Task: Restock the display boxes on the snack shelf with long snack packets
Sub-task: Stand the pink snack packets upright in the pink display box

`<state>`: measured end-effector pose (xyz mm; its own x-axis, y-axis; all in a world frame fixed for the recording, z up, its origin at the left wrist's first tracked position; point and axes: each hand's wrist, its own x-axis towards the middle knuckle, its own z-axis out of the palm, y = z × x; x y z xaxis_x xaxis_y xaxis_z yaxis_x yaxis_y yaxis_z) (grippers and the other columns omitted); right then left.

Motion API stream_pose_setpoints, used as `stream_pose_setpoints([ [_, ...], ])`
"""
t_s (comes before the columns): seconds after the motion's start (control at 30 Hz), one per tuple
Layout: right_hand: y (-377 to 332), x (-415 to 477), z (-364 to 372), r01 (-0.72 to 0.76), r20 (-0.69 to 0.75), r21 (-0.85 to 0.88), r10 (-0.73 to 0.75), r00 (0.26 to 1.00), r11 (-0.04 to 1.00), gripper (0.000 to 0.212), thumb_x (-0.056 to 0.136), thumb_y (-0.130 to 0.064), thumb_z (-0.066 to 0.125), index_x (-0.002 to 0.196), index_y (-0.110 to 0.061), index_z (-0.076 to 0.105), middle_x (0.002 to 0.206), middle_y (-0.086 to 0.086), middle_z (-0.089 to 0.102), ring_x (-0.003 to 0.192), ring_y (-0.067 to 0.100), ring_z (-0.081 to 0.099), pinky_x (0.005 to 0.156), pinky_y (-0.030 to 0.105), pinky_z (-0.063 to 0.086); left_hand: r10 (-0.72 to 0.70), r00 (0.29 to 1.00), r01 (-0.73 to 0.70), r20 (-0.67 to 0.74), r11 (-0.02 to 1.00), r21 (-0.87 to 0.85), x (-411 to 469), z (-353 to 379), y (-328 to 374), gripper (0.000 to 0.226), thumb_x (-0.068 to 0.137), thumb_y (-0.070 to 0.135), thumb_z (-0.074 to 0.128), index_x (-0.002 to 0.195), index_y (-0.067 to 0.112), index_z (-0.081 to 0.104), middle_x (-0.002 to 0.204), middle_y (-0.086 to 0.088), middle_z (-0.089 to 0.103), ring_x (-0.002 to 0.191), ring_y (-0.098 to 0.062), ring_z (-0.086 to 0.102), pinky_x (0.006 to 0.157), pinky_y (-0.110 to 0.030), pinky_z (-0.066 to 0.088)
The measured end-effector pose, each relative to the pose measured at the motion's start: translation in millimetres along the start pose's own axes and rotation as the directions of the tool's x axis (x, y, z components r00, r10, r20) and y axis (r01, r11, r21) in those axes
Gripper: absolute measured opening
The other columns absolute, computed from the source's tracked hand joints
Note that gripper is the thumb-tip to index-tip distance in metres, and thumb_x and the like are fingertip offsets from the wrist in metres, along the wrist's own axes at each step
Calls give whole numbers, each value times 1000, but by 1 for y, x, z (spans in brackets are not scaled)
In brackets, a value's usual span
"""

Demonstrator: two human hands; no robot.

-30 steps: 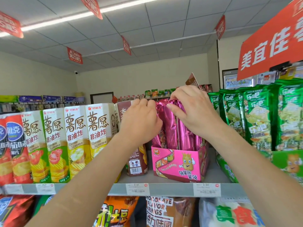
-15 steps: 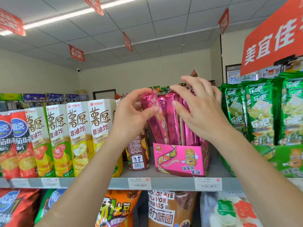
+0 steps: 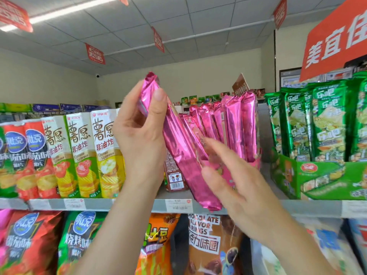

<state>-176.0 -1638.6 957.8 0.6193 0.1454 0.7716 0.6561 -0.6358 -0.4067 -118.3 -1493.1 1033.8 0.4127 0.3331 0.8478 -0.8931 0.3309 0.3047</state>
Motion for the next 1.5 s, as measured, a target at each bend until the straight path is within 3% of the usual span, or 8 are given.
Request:
stream_pose_setpoints([
  [0.2,0,-35,33,-199,174,442,134,976,875,31,84,-66,49,109,-82,39,115,-52,50,111,-25,47,84,-5,34,-224,970,217,-97,973,-82,-30,-16,-7,31,84,29,70,104,6,72,80,4,69,80,-14,58,77,-33,50],
  [0.4,9,-56,43,-222,88,477,205,975,850,44,85,-60,54,127,-46,56,120,-23,66,113,-2,60,91,14,47,-427,897,400,-110,893,-206,-39,-24,-4,26,92,25,66,67,18,69,71,-6,58,75,-26,52,75,-46,42],
  [0.63,6,-65,48,-247,57,479,251,966,842,37,89,-55,55,125,-47,56,119,-16,68,111,6,63,90,22,50,-521,852,492,-50,829,-264,-43,-27,-7,16,94,25,64,85,15,73,97,-16,58,92,-31,54,92,-55,47],
  [0.73,5,-67,47,-254,20,492,281,959,833,39,85,-58,54,122,-48,57,115,-17,69,106,4,65,84,16,50,-507,860,505,49,836,-214,-47,-28,-7,15,88,32,66,85,18,71,86,-7,61,83,-27,55,82,-46,48],
  [0.93,-2,-70,46,-242,-19,550,302,953,800,32,84,-59,53,113,-48,64,98,-15,73,85,-2,67,68,8,48,-566,810,579,152,813,-60,-61,-32,-10,77,71,36,82,137,12,51,121,-9,67,96,-17,68,84,-39,56],
  [1.1,-7,-68,47,-217,-65,597,316,947,773,27,84,-55,54,104,-43,69,64,-16,65,53,-3,56,51,6,39,-561,766,597,313,802,-22,-88,-35,-14,34,73,28,79,105,19,71,101,-6,75,91,-22,72,75,-31,57],
  [1.27,-6,-69,48,-260,-91,602,389,917,755,30,76,-60,57,93,-40,70,66,-13,68,56,-2,60,51,9,43,-575,706,597,414,797,88,-109,-43,-17,32,77,29,78,108,24,70,108,-7,74,102,-28,69,86,-39,58],
  [1.5,-7,-73,43,-306,4,645,397,918,701,33,71,-56,68,101,-42,71,88,-9,74,73,3,67,61,14,50,-489,842,497,227,867,22,-103,-45,-12,28,83,36,72,107,22,69,97,-3,75,88,-17,72,74,-26,55],
])
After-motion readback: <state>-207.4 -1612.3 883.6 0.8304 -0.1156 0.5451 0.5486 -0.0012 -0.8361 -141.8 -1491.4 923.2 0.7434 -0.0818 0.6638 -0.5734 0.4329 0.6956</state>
